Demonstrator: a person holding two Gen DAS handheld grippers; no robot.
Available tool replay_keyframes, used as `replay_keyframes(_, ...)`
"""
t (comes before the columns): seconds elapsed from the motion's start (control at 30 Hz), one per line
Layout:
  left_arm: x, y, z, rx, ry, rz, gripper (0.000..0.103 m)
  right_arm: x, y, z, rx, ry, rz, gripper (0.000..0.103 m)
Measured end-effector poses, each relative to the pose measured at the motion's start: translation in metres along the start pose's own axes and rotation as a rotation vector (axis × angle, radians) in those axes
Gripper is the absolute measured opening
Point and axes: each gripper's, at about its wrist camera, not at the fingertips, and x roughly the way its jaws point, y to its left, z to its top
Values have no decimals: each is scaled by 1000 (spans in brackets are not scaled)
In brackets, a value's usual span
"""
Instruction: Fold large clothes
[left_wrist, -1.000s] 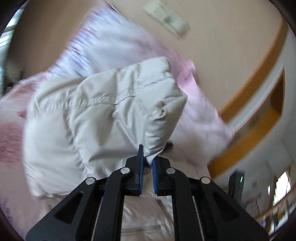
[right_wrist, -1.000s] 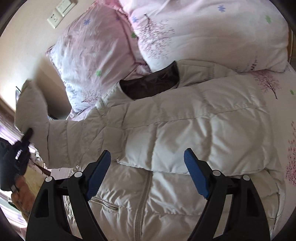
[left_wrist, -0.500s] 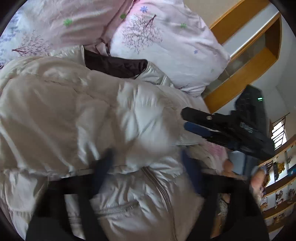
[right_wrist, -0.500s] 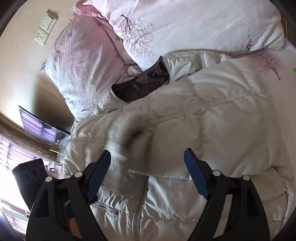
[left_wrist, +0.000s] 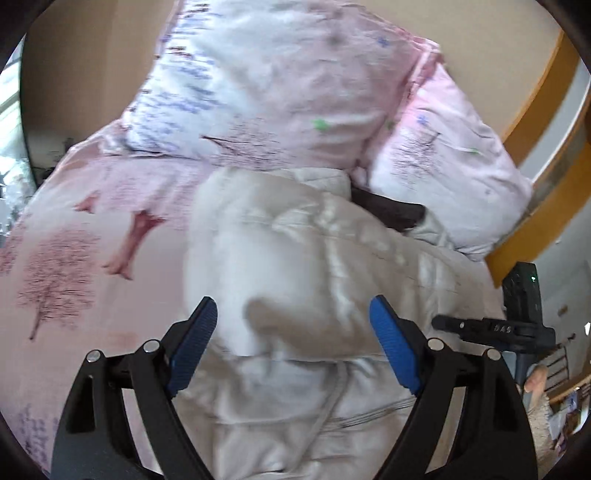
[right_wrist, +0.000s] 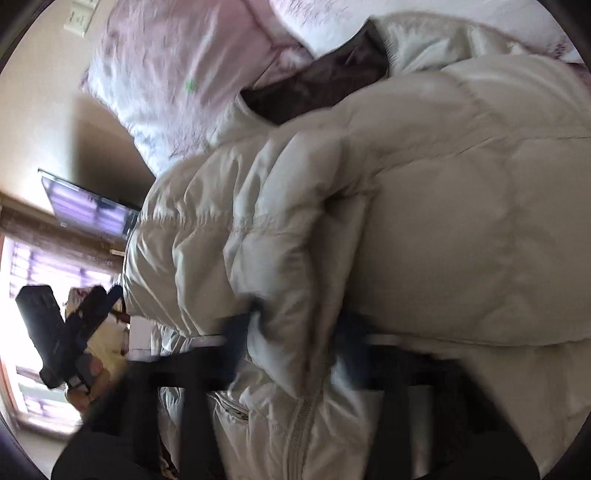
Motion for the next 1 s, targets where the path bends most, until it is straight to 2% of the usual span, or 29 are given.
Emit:
replay_keyframes(0.03, -2, 3, -1, 11, 3, 12, 84, -4, 4, -1, -15, -27, -6, 13)
replay_keyframes(0.17, -1, 3, -11, 86, 5, 78, 84, -41, 14, -4, -49, -208, -61, 11)
replay_keyframes(0.23, 2, 1, -16, 131, 11, 110, 84, -51, 4, -5, -12, -239, -101, 11)
replay_keyframes(0.3, 7, -2, -20, 181, 21, 151, 84, -49, -11, -8, 47, -209, -155, 11)
replay_keyframes(0.37, 13, -7, -26, 244, 31, 219, 84, -36, -26, -15, 103, -129, -171, 11)
replay_keyframes(0.4, 16, -9, -29, 270, 37, 243, 84, -35, -26, -18, 101, -125, -168, 11)
replay_keyframes(0.53, 18, -6, -30, 261, 49, 235, 84, -45, -17, -23, 81, -149, -157, 11)
replay_keyframes(0.6, 17, -3, -29, 253, 47, 241, 84, -37, -27, -26, 113, -114, -195, 11)
replay_keyframes(0.7, 17, 2, -29, 231, 55, 228, 84, -32, -31, -36, 143, -94, -202, 12)
replay_keyframes(0.77, 17, 6, -29, 221, 54, 221, 84, -37, -25, -41, 134, -100, -216, 13)
replay_keyframes(0.8, 17, 7, -28, 216, 55, 219, 84, -39, -21, -40, 120, -104, -233, 19)
replay_keyframes(0.83, 17, 9, -28, 207, 55, 212, 84, -45, -15, -43, 99, -123, -261, 34)
replay_keyframes(0.87, 16, 10, -28, 197, 52, 204, 84, -51, -14, -44, 90, -149, -290, 38)
replay_keyframes(1.0, 10, 15, -27, 166, 25, 167, 84, -94, 4, -49, 6, -347, -318, 40)
